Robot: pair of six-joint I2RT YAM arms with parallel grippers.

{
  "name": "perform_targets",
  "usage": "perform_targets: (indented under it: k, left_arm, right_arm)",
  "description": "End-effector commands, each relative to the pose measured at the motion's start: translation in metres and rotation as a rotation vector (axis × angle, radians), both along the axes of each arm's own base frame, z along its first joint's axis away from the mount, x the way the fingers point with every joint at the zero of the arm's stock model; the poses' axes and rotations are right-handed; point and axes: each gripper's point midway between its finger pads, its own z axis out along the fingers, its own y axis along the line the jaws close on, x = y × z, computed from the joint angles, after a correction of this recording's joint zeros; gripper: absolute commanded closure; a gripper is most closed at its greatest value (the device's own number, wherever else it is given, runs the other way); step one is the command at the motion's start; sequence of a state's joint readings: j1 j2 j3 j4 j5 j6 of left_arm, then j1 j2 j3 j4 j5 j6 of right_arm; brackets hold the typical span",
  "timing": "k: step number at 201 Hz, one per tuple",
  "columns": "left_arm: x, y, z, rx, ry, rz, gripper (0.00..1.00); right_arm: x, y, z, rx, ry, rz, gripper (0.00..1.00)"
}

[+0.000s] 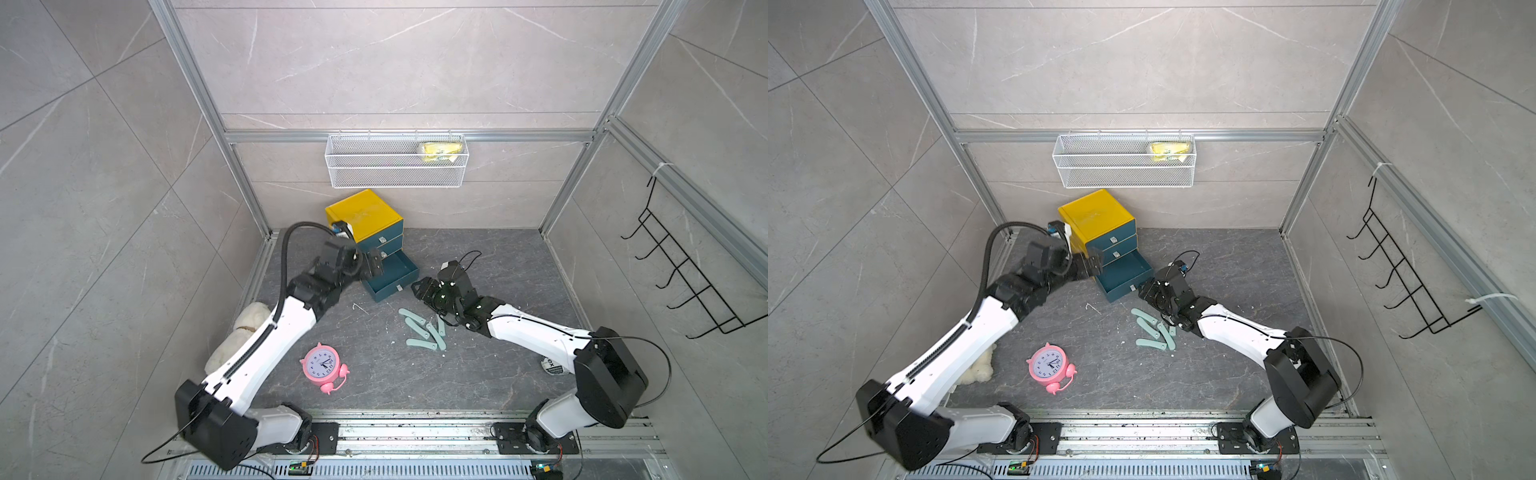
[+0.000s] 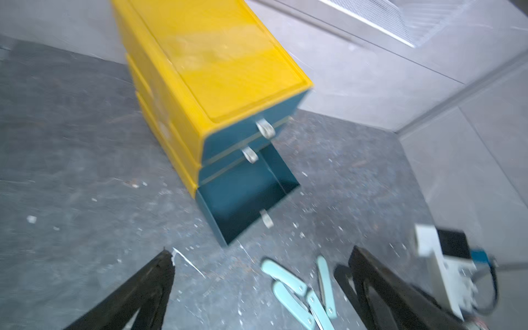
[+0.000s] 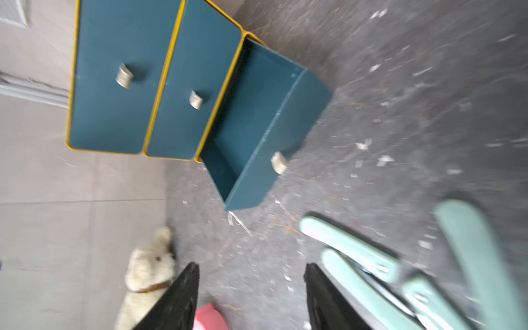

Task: Place the fruit knives into the drawer by color
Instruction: Pick up the fruit knife from the center of the board.

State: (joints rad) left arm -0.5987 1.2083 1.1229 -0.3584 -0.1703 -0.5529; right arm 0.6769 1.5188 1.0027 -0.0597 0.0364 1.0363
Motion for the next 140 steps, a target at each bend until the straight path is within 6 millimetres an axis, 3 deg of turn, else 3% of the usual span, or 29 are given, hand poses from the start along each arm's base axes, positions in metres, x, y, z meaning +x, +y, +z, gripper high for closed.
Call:
perform_targets:
  k: [1, 25, 49, 96, 140]
  left_arm:
    - [-0.023, -0.010, -0.036, -0.085, 0.031, -0.002, 0.01]
    - [-0.049, -0.006, -0.074, -0.118, 0.091, -0.013, 0.01]
    - [-0.062, 0.008, -0.097, -0.109, 0.117, 0.010, 0.00]
    - [-0.069, 0.015, -0.114, -0.058, 0.160, 0.015, 0.00]
    - [-0.071, 0.013, -0.126, -0.066, 0.188, 0.014, 0.01]
  right_arm:
    - [-0.027, -0.035, -0.027, -0.255, 0.091, 0.037, 0.39]
    - [-0.031, -0.051, -0.042, -0.400, 0.140, 0.054, 0.38]
    - [-0.028, -0.054, -0.062, -0.495, 0.196, 0.083, 0.41]
    - [-0.009, -0.072, -0.098, -0.601, 0.288, 0.048, 0.45]
    - [-0.011, -0.079, -0.123, -0.666, 0.345, 0.092, 0.42]
